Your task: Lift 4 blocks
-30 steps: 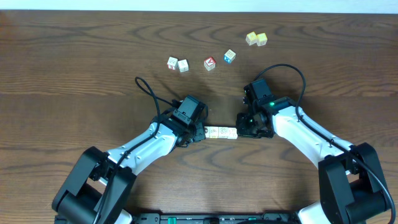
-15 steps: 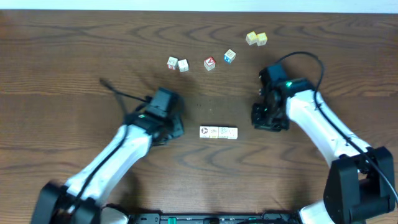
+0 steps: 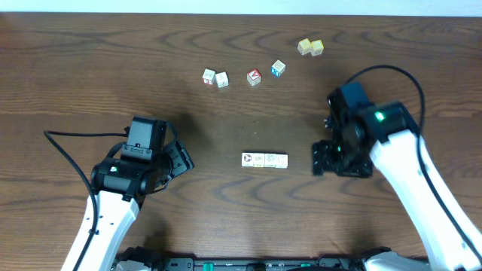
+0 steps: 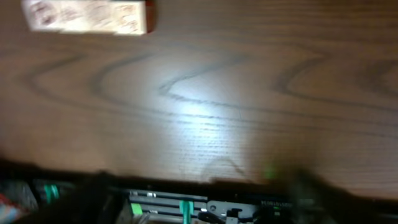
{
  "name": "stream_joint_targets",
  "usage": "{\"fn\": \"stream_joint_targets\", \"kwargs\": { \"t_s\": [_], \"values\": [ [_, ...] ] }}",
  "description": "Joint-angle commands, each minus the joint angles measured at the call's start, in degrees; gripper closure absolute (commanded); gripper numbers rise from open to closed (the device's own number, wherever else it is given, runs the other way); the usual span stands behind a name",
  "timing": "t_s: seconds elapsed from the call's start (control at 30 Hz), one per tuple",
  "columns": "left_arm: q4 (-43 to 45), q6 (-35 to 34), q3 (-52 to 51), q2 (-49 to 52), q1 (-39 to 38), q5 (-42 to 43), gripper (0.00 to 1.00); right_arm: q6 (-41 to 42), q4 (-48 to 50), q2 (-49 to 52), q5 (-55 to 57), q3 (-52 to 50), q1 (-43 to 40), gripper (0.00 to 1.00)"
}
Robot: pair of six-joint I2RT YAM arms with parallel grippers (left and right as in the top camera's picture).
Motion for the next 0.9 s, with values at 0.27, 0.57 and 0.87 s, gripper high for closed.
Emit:
{"fn": "stream_joint_targets", "kwargs": {
  "t_s": [0.27, 0.57, 0.87],
  "values": [
    [-0.20, -0.07, 0.83, -0.11, 0.28, -0.70, 0.27, 7.13, -3.17, -8.57, 0.09, -1.01, 7.63, 0.01],
    [-0.22, -0.07, 0.83, -0.11, 0.31, -0.70, 0.27, 7.10, -3.06, -8.44, 0.11, -1.01, 7.63, 0.01],
    [-0.20, -0.04, 0.83, -0.11, 0.31, -0.70, 0.27, 7.10, -3.06, -8.44, 0.11, -1.01, 7.63, 0.01]
  ]
}}
